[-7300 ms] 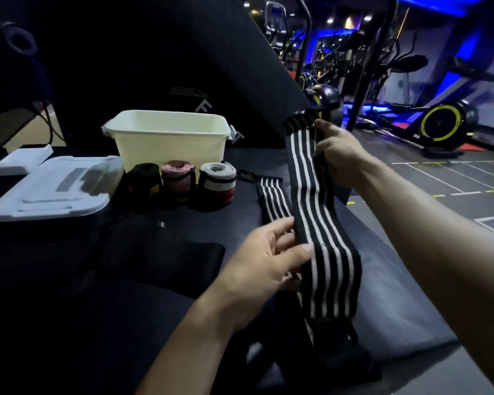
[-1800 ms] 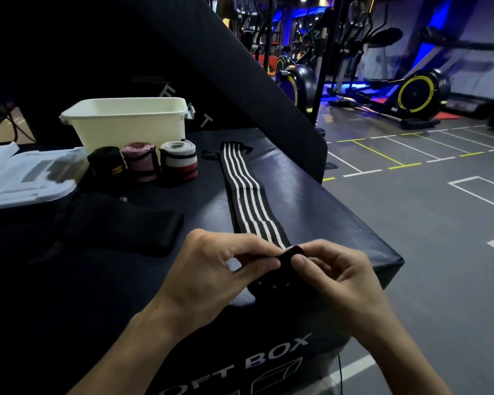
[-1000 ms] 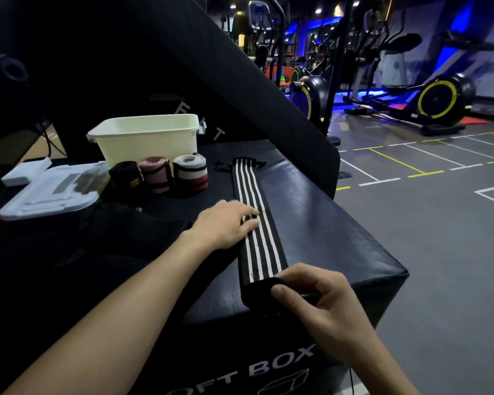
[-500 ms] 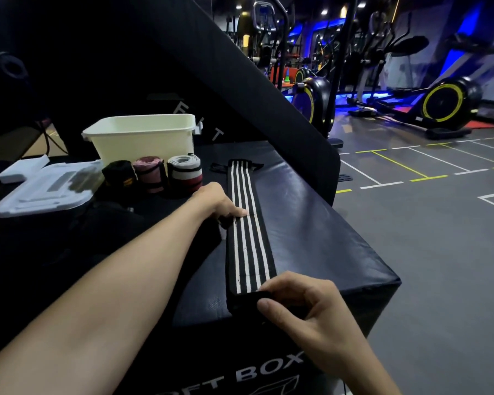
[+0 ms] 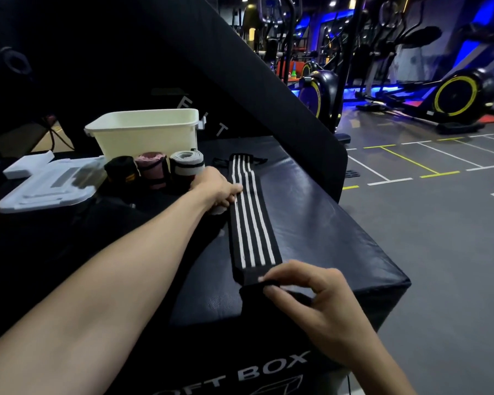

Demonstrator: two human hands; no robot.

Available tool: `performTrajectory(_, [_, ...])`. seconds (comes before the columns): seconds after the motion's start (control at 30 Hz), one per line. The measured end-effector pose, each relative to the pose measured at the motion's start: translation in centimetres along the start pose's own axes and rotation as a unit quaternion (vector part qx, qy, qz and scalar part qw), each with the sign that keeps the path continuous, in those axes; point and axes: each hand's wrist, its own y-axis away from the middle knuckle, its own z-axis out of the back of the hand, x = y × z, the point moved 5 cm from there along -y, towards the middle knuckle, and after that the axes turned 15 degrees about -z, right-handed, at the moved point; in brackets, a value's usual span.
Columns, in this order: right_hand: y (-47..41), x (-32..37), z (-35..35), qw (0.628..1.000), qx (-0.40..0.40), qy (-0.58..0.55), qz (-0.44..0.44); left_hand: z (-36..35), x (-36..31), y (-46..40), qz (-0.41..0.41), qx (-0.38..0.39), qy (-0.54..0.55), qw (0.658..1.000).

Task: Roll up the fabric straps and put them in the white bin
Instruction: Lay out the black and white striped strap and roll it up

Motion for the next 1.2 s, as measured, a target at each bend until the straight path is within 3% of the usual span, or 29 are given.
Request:
performTrajectory(0.13, [-1.4, -0.8, -0.4, 1.0, -0.016, 0.007, -0.012, 0.7, 0.4, -0.8, -0.004, -0.102, -0.051, 0.994])
performTrajectory(0.23, [-1.9, -1.4, -0.6, 0.999, -0.02, -0.011, -0.027, 0.1, 1.1, -0.5, 0.001, -0.082, -0.086, 0.993])
performTrajectory(0.33, [-1.9, -1.5, -0.5, 0.999, -0.028, -0.009, -0.028, 0.4, 1.1, 0.8, -0.032, -0.042, -0.036, 0.998])
performTrajectory(0.47, [-1.9, -1.5, -0.5, 0.999, -0.037, -0.01, -0.035, 2.9, -0.8, 8.3, -0.222, -0.085, -0.011, 0.971])
performTrajectory(0.57, [-1.7, -1.5, -0.6, 0.999, -0.038, -0.009, -0.037, 2.6, -1.9, 16.1, -0.341, 0.004, 0.083, 0.936])
performTrajectory(0.73, [-1.2, -1.1, -0.8, 0.998, -0.041, -0.011, -0.041, 1.0, -1.0, 20.9, -0.384, 0.046, 0.097, 0.917])
performTrajectory(1.0, [0.0, -0.7, -1.5, 0.997, -0.076, -0.011, -0.024, 1.6, -1.0, 21.9, -0.442, 0.006, 0.064, 0.895])
performTrajectory(1.2, [1.2, 0.5, -0.7, 0.987, -0.138, 0.072, 0.044, 2.3, -1.0, 22.6, -0.454, -0.001, 0.017, 0.891])
